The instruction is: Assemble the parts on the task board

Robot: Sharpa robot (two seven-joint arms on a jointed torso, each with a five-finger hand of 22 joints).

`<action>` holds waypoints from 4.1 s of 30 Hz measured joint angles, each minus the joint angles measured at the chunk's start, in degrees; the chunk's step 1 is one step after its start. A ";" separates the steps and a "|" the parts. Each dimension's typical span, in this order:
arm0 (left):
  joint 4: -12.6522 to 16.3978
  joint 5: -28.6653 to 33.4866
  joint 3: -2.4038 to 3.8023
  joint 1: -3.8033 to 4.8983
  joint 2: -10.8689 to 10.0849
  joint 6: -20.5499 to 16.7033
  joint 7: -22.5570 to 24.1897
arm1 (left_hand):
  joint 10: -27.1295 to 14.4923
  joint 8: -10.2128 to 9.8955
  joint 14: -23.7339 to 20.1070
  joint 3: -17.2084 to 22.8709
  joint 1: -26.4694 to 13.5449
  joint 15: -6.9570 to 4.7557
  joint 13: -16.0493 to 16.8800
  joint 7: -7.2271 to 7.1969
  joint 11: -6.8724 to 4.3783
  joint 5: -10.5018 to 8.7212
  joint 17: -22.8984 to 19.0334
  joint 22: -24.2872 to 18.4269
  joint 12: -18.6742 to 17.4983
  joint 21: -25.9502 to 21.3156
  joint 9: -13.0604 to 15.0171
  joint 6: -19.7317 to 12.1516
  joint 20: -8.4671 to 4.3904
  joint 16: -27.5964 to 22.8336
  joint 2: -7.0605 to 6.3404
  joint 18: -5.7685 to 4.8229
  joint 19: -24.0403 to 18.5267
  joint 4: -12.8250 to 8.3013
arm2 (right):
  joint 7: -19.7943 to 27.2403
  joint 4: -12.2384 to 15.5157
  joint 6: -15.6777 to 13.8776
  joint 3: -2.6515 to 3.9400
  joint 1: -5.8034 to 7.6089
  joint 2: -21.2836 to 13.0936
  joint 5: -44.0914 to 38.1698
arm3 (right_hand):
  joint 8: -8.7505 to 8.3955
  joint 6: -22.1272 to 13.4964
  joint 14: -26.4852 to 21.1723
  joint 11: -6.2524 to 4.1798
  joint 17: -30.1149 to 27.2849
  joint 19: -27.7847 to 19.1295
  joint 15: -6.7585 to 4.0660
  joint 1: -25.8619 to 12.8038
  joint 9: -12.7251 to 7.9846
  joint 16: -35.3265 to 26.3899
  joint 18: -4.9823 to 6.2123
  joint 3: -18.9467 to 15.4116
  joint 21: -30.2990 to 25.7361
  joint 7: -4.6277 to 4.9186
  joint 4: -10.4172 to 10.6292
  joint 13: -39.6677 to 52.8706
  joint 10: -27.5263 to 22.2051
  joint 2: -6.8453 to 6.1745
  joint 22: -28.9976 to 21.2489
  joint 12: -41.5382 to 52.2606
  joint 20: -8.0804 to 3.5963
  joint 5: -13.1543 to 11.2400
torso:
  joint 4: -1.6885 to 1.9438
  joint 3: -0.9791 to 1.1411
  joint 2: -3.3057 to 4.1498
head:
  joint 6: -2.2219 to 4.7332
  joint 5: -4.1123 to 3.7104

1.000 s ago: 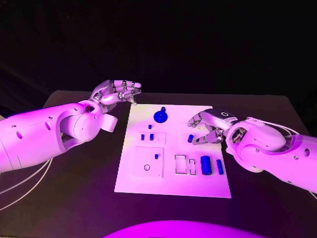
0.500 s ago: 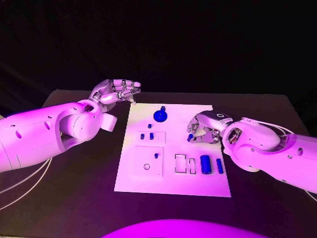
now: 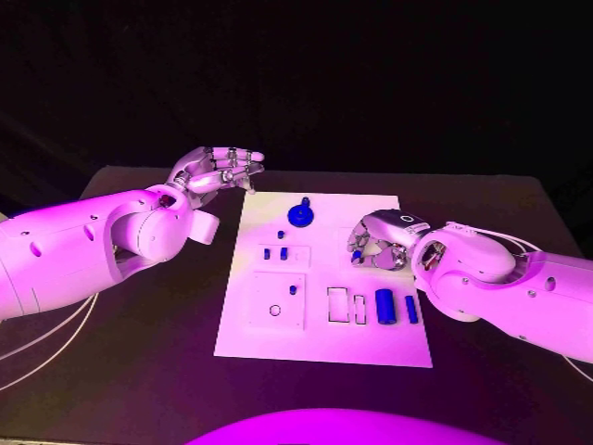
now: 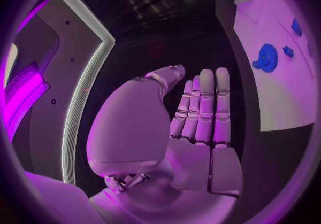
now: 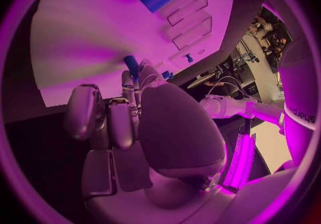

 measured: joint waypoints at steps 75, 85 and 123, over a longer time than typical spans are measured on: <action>-0.72 0.61 -0.02 -0.12 1.49 1.29 -0.80 | -0.21 0.00 -0.21 -1.34 -1.08 0.21 0.00 0.00 0.21 -0.19 0.12 -0.83 0.00 -1.37 0.05 0.00 0.40 0.00 -0.02 -0.01 0.01 1.34 | 6.19 3.06 -6.83 -0.51 -7.19 12.87 -1.49 | 4.23 3.25 -0.18 3.55 0.63 0.49 -0.97 -4.83 3.79 0.18 -0.82 26.73 5.07 0.00 -8.94 1.22 4.54 -5.43 -0.01 -5.67 -0.50 -2.03 | 0.05 -0.08 -0.14 | -0.11 3.13; -0.73 0.61 -0.02 -0.12 1.49 1.32 -0.85 | -0.21 0.00 -0.21 -1.34 -1.08 0.21 -0.05 0.00 0.21 -0.19 0.12 -0.83 0.00 -1.36 0.05 0.00 0.40 0.00 -0.02 -0.01 0.01 1.34 | 5.30 2.57 -4.98 -0.53 -7.22 12.97 -1.93 | 4.22 3.07 -0.17 3.54 0.57 0.49 -0.96 -4.98 3.86 0.18 -0.82 26.73 4.79 0.18 -8.96 1.23 4.54 -5.28 -0.01 -5.64 -0.50 -2.16 | -0.03 -0.02 -0.13 | -0.45 3.42; -0.74 0.62 -0.02 -0.12 1.45 1.48 -1.08 | -0.21 0.00 -0.21 -1.34 -1.08 0.21 -0.03 0.00 0.21 -0.19 0.10 -0.83 0.00 -1.36 0.04 0.00 0.40 0.00 -0.02 -0.01 0.00 1.34 | 3.62 1.88 -3.42 -1.03 -8.02 14.54 -3.96 | 0.76 -3.07 -0.73 2.71 -5.12 -2.42 1.60 -13.62 2.04 -2.37 0.18 21.12 -8.28 3.01 -9.69 0.07 -3.73 -9.61 0.01 -8.82 1.76 0.78 | -0.07 -0.05 -0.21 | -0.21 3.14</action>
